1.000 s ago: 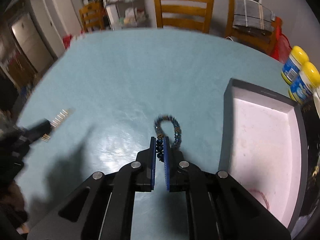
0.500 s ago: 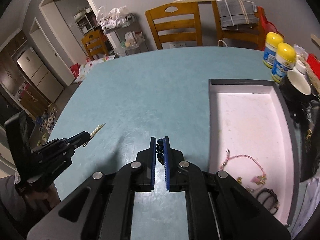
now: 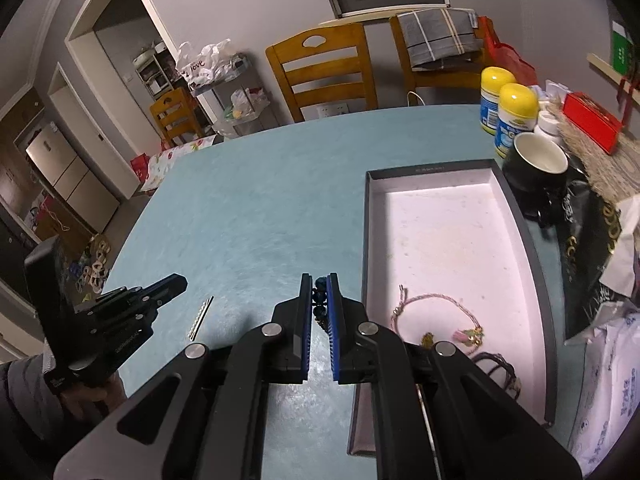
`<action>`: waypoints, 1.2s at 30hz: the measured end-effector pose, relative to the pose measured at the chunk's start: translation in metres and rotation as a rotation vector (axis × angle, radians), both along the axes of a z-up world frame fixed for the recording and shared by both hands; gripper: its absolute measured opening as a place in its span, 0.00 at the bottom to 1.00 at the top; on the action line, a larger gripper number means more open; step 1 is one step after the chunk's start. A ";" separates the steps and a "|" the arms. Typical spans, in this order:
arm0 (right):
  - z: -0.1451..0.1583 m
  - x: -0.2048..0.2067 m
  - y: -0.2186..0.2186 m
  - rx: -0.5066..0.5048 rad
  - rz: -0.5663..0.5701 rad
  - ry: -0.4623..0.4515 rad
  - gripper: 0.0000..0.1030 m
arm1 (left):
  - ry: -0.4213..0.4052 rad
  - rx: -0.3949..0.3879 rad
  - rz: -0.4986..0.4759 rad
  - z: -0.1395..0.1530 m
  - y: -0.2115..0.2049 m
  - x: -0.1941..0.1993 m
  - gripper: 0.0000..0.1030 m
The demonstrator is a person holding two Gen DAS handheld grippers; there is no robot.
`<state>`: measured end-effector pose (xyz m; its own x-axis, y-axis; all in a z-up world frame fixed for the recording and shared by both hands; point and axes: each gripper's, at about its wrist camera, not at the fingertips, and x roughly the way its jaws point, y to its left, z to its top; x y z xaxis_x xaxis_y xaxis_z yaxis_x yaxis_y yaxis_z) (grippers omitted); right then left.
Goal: Organize jewelry
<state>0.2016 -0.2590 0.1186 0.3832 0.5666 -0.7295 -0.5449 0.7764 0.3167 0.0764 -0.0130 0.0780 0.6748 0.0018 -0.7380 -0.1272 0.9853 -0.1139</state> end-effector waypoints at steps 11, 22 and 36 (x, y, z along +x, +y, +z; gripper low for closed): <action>-0.013 -0.023 0.010 0.004 0.085 0.061 0.07 | 0.125 0.048 0.106 -0.036 0.020 -0.016 0.37; -0.037 -0.063 0.061 -0.041 0.263 0.081 0.07 | 0.185 0.036 0.082 -0.063 0.024 -0.008 0.35; -0.085 -0.074 0.071 -0.178 0.298 0.102 0.16 | 0.151 0.149 0.057 -0.066 0.023 -0.014 0.07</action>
